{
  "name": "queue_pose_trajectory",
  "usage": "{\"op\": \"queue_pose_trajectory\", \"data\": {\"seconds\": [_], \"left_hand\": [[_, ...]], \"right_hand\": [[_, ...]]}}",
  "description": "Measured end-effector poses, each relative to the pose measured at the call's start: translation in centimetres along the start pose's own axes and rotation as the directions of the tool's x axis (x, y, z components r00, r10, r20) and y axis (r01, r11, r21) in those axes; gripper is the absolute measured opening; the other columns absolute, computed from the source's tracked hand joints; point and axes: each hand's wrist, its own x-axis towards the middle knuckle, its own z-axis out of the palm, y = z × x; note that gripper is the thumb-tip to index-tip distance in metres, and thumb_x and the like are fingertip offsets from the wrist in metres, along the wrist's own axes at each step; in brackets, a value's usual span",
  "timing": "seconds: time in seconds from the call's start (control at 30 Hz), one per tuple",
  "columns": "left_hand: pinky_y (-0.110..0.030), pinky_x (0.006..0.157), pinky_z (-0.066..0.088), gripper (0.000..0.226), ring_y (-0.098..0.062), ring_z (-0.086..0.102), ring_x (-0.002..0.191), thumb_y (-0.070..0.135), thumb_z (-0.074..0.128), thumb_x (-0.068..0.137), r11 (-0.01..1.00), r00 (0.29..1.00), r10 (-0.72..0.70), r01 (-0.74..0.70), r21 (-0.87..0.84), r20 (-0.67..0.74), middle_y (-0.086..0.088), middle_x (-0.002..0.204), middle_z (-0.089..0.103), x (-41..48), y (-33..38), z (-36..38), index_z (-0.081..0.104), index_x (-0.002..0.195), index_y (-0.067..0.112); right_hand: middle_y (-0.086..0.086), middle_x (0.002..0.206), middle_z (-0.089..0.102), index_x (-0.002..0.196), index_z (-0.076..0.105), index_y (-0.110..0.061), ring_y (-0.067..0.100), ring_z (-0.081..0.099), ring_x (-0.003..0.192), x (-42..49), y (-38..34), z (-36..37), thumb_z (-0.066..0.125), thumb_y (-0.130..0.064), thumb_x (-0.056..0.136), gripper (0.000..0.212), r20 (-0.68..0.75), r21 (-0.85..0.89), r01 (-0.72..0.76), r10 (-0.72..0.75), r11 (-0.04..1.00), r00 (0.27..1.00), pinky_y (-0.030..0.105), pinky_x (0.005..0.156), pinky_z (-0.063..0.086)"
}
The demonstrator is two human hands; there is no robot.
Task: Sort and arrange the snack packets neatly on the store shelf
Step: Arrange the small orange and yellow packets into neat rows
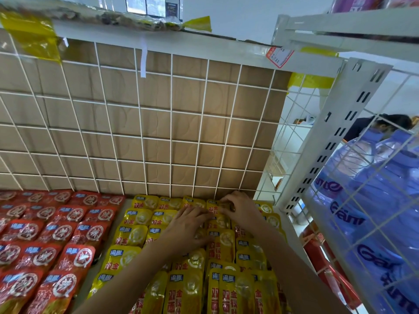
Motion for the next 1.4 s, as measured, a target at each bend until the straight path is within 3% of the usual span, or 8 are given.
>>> {"op": "queue_pose_trajectory", "data": {"seconds": [0.27,0.4,0.67,0.77,0.87,0.97,1.07,1.4], "left_hand": [[-0.027,0.115,0.005,0.093,-0.010,0.027,0.134,0.073,0.008,0.063,0.999,0.999,-0.045,0.045,-0.015,-0.028,0.010,0.143,0.035,0.1,0.0,-0.2,0.034,0.141,0.029],[-0.026,0.114,0.006,0.102,-0.011,0.025,0.135,0.083,0.008,0.060,0.998,0.998,-0.065,0.065,0.005,-0.020,0.009,0.145,0.032,0.0,0.0,-0.3,0.030,0.143,0.028],[-0.026,0.114,0.005,0.103,-0.011,0.021,0.137,0.078,0.009,0.057,0.996,0.995,-0.091,0.091,-0.006,-0.027,0.008,0.147,0.029,0.0,0.0,0.1,0.025,0.144,0.026],[-0.027,0.114,0.010,0.103,-0.014,0.024,0.136,0.076,0.011,0.057,0.993,0.994,-0.109,0.107,-0.054,-0.027,0.005,0.146,0.032,-0.2,0.0,0.1,0.027,0.144,0.023],[-0.030,0.108,0.024,0.084,-0.019,0.035,0.130,0.068,0.026,0.072,0.977,0.980,-0.165,0.148,-0.153,-0.111,0.001,0.138,0.043,0.1,-0.5,0.4,0.038,0.139,0.019],[-0.032,0.100,0.033,0.045,-0.021,0.044,0.121,0.032,0.054,0.089,0.961,0.952,-0.222,0.177,-0.211,-0.211,0.000,0.129,0.051,0.8,-1.7,0.4,0.047,0.132,0.019],[-0.030,0.095,0.036,0.041,-0.020,0.047,0.115,0.015,0.060,0.084,0.958,0.947,-0.225,0.173,-0.226,-0.229,-0.001,0.120,0.056,1.2,-2.4,-0.1,0.055,0.125,0.018],[-0.028,0.092,0.035,0.016,-0.016,0.050,0.109,0.020,0.058,0.088,0.968,0.970,-0.208,0.185,-0.167,-0.129,0.003,0.106,0.061,2.8,-3.5,-0.7,0.067,0.101,0.019]], "right_hand": [[-0.003,0.102,0.055,0.094,0.064,-0.020,0.012,0.048,0.101,-0.6,0.1,-0.5,0.059,-0.039,0.086,0.021,-0.113,-0.027,0.038,-0.041,0.999,0.993,0.028,0.087,0.037],[-0.001,0.104,0.053,0.097,0.063,-0.019,0.014,0.045,0.102,-0.9,0.5,-1.0,0.056,-0.049,0.085,0.033,0.056,-0.200,0.051,-0.041,0.978,0.998,0.030,0.087,0.034],[-0.006,0.087,0.048,0.065,0.044,-0.032,0.011,0.046,0.087,-0.5,0.3,-0.8,0.062,-0.036,0.085,0.027,0.072,0.033,-0.034,0.032,0.999,0.997,0.026,0.073,0.033],[-0.006,0.088,0.048,0.070,0.048,-0.028,0.009,0.044,0.088,-0.6,0.3,-0.7,0.060,-0.035,0.087,0.022,0.072,0.024,-0.049,0.047,0.999,0.996,0.025,0.074,0.032],[-0.006,0.089,0.048,0.078,0.052,-0.023,0.009,0.043,0.088,-0.5,0.5,-0.8,0.060,-0.034,0.087,0.017,0.081,0.031,-0.038,0.036,0.999,0.996,0.025,0.074,0.032],[-0.005,0.089,0.048,0.077,0.052,-0.023,0.010,0.044,0.087,-0.5,0.5,-0.9,0.062,-0.034,0.086,0.017,0.095,0.042,-0.039,0.035,0.998,0.995,0.025,0.074,0.032],[-0.005,0.086,0.049,0.065,0.046,-0.030,0.010,0.046,0.085,-0.4,0.6,-0.8,0.063,-0.032,0.085,0.026,0.091,0.058,-0.044,0.039,0.997,0.995,0.025,0.072,0.033],[-0.007,0.083,0.045,0.062,0.037,-0.036,0.010,0.045,0.081,-0.2,0.3,-1.1,0.061,-0.031,0.087,0.035,0.123,0.019,-0.041,0.038,0.999,0.992,0.024,0.070,0.032]]}}
